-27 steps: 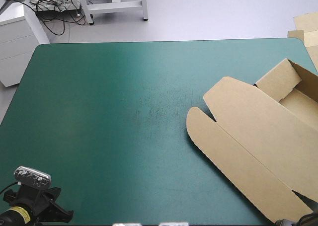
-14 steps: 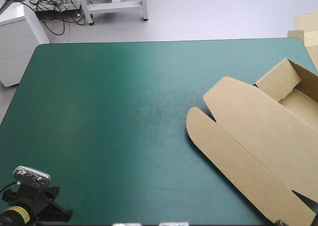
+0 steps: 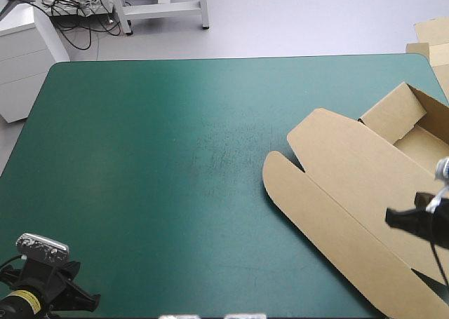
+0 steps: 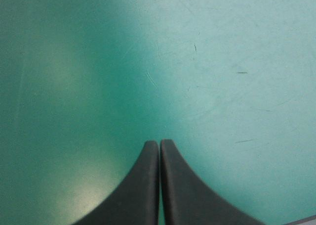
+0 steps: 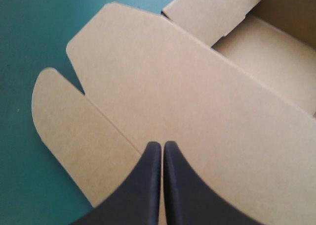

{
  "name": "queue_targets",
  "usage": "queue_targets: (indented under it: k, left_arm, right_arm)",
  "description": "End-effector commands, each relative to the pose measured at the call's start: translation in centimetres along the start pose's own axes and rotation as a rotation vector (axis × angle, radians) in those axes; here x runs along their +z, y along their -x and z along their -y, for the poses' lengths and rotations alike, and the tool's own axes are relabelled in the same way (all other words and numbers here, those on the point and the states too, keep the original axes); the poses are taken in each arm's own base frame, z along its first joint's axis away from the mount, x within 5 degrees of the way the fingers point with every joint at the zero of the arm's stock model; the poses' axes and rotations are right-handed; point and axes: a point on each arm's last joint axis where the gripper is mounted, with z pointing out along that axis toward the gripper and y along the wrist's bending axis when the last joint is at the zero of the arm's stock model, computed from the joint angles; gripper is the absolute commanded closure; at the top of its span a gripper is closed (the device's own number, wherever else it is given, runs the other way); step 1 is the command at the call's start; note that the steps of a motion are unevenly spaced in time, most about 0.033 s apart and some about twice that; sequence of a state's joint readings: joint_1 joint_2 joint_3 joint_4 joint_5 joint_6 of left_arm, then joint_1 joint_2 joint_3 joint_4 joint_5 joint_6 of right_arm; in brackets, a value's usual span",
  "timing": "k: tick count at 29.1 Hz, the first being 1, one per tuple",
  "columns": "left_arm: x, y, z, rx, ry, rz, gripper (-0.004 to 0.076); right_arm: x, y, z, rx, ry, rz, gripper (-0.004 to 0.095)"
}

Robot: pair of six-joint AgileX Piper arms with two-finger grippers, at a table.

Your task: Fold the box

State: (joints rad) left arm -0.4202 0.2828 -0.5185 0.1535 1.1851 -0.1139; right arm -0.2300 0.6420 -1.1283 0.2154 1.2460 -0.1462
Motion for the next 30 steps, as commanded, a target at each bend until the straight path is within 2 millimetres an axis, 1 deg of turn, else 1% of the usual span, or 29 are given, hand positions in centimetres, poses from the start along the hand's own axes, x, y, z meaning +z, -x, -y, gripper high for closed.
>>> queue_targets:
  k: [1,2,4,6,10,17,21,30]
  left_arm:
    - [-0.4,1.0,0.0,-0.002,-0.001,0.064,0.0734]
    - [-0.4,1.0,0.0,-0.003,-0.003,0.064,0.0734]
    - [-0.4,1.0,0.0,-0.005,-0.008,0.066,0.0734]
    - [-0.4,1.0,0.0,-0.005,-0.007,0.064,0.0734]
    - [-0.4,0.9,0.0,-0.005,-0.008,0.052,0.0734]
    - [-0.4,0.9,0.0,-0.005,-0.008,0.054,0.0734]
    - [-0.4,0.9,0.0,-0.005,-0.008,0.054,0.0734]
    - [-0.4,0.9,0.0,0.017,-0.007,0.054,0.0734]
  right_arm:
    - [0.0,-3.8,-0.7,-0.046,0.046,-0.008,0.0913]
    - [0.2,-4.9,-0.9,-0.044,0.060,-0.011,0.0913]
    - [0.7,-7.9,-1.3,-0.066,0.092,-0.014,0.0913]
    - [1.1,-9.5,-1.4,-0.094,0.110,-0.015,0.0913]
    - [2.0,-11.8,-1.6,-0.133,0.134,-0.012,0.0913]
    - [3.5,-14.9,-1.6,-0.155,0.138,-0.017,0.0913]
    - [3.1,-15.4,-1.7,-0.164,0.135,0.019,0.0913]
    - [3.0,-15.5,-1.8,-0.156,0.137,0.026,0.0913]
